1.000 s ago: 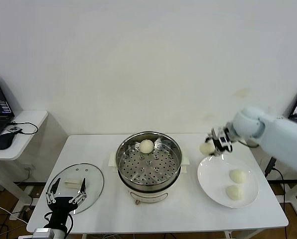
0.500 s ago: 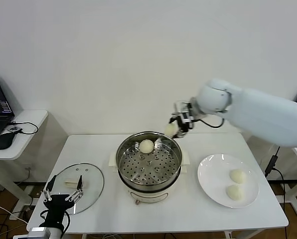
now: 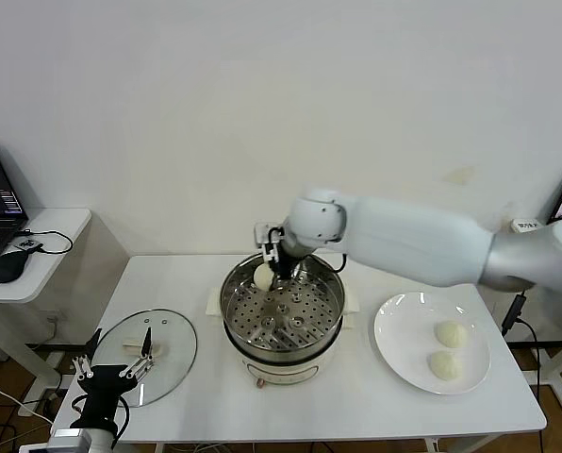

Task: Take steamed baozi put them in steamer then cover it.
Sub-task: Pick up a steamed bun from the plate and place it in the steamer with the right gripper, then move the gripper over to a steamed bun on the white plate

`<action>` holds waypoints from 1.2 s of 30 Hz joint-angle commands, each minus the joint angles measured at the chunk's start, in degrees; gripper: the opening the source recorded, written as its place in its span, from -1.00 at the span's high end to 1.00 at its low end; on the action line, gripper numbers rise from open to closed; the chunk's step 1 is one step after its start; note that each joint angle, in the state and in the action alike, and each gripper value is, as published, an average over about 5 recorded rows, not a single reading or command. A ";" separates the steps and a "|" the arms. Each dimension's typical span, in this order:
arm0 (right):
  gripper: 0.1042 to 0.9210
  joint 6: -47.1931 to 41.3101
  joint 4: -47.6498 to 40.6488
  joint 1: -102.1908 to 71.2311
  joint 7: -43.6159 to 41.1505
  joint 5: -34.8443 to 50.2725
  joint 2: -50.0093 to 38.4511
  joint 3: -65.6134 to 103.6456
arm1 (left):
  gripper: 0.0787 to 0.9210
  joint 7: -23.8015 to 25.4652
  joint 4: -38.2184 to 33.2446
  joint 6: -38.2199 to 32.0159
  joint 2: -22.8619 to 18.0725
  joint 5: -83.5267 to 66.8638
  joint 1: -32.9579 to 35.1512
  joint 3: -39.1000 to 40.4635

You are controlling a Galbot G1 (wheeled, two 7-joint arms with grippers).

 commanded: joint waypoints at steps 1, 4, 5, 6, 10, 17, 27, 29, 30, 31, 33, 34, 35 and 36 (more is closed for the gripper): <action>-0.28 -3.24 -3.66 -4.29 2.61 1.35 6.59 -0.45 | -0.77 0.01 0.02 0.01 0.09 -0.08 -0.05 -0.16; -0.28 -3.42 -3.73 -4.41 2.66 1.54 6.81 -0.43 | -0.77 0.01 0.03 0.01 0.07 -0.09 -0.12 -0.07; -0.28 -3.46 -3.71 -4.42 2.66 1.59 6.84 -0.43 | -0.77 0.01 0.02 0.01 0.07 -0.09 -0.14 -0.04; -0.28 -3.53 -3.67 -4.44 2.66 1.67 6.87 -0.43 | -0.77 0.01 0.02 0.01 0.06 -0.10 -0.15 -0.01; -0.28 -3.85 -3.42 -4.38 2.62 2.13 6.85 -0.40 | -0.77 0.00 -0.02 0.00 0.08 -0.10 -0.06 0.02; -0.30 -3.95 -2.88 -3.77 1.57 1.41 6.33 -0.67 | -0.77 -0.02 -0.15 -0.01 -0.11 -0.04 0.05 0.13; -0.74 0.19 2.44 5.44 -6.07 -2.28 -1.35 -0.46 | -0.77 0.01 -0.75 0.04 -0.06 -0.01 0.30 0.09; -0.75 2.59 4.61 9.20 -8.81 -3.36 -5.48 -1.17 | -0.77 0.04 -0.86 0.04 0.12 -0.02 0.44 0.09; -0.76 3.75 5.68 10.64 -10.20 -3.55 -7.52 -1.45 | -0.77 0.05 -0.92 0.04 0.22 -0.03 0.47 0.09; -0.76 5.03 7.04 12.02 -11.71 -3.86 -9.98 -1.65 | -0.77 0.06 -0.99 0.06 0.32 -0.03 0.46 0.09; -0.76 7.22 9.76 13.98 -14.46 -4.80 -14.74 -1.93 | -0.77 0.08 -1.10 0.11 0.47 -0.03 0.38 0.10; -0.76 8.29 11.11 14.54 -15.71 -5.56 -17.06 -2.11 | -0.77 0.09 -1.12 0.14 0.52 -0.01 0.31 0.15; -0.76 9.54 12.51 14.98 -16.94 -6.65 -19.62 -2.38 | -0.77 0.10 -1.13 0.17 0.58 0.01 0.27 0.24; -0.76 10.59 13.69 15.24 -17.94 -7.91 -21.92 -2.77 | -0.77 0.11 -1.12 0.19 0.64 0.05 0.24 0.36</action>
